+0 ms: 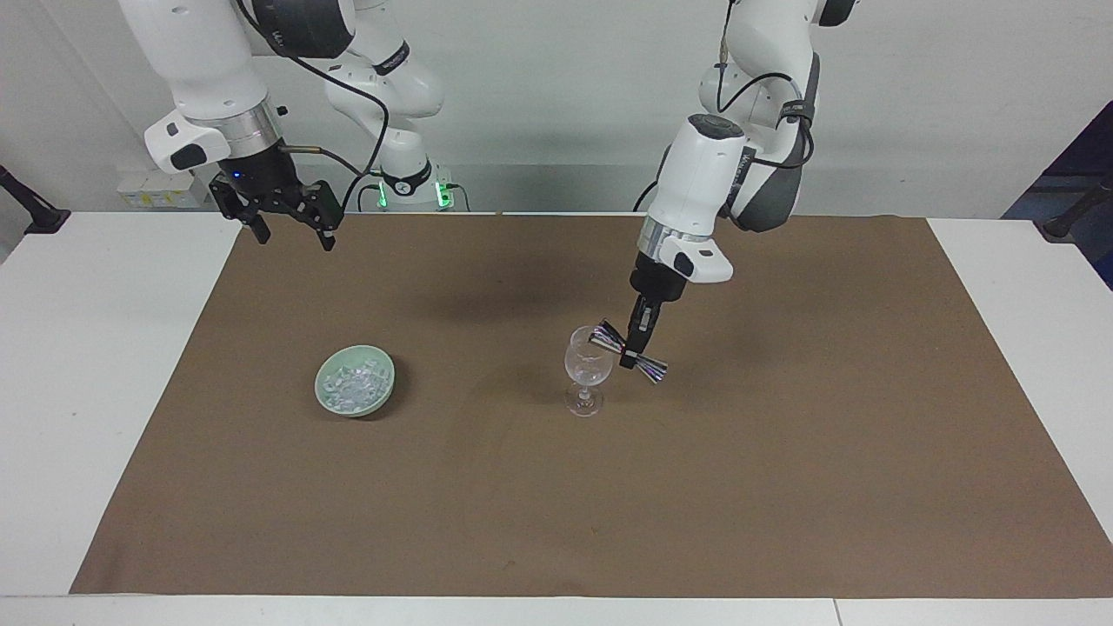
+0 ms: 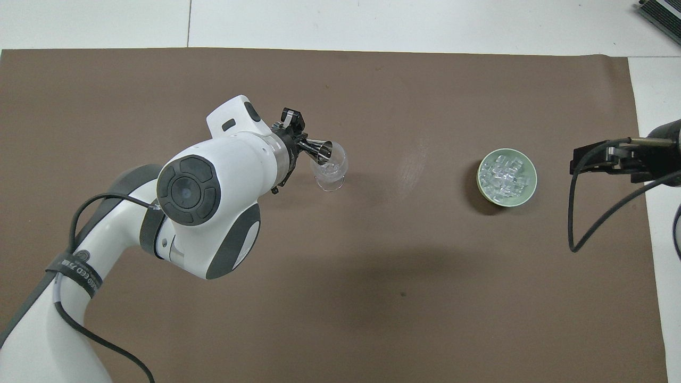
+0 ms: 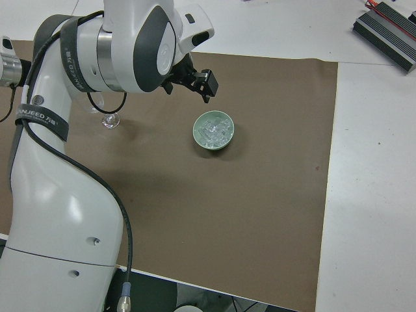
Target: Pour wine and add ice with both arms
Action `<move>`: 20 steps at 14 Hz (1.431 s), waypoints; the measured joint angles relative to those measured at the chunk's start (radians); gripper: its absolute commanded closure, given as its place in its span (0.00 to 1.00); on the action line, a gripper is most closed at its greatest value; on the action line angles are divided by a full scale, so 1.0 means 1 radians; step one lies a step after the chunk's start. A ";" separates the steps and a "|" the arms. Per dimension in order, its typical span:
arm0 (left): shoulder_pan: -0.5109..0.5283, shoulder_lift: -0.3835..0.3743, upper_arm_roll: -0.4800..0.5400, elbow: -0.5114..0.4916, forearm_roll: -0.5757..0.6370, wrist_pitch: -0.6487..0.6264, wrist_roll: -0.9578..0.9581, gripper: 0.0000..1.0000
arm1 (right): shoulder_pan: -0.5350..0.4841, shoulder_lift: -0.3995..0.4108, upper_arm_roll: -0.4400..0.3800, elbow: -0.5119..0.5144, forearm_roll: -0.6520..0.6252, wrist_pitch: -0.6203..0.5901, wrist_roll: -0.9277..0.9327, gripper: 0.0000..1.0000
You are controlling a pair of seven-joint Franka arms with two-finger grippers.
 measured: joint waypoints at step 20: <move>-0.001 -0.001 0.000 0.002 0.064 0.001 0.001 1.00 | 0.000 0.000 0.000 0.000 0.000 0.000 0.000 0.00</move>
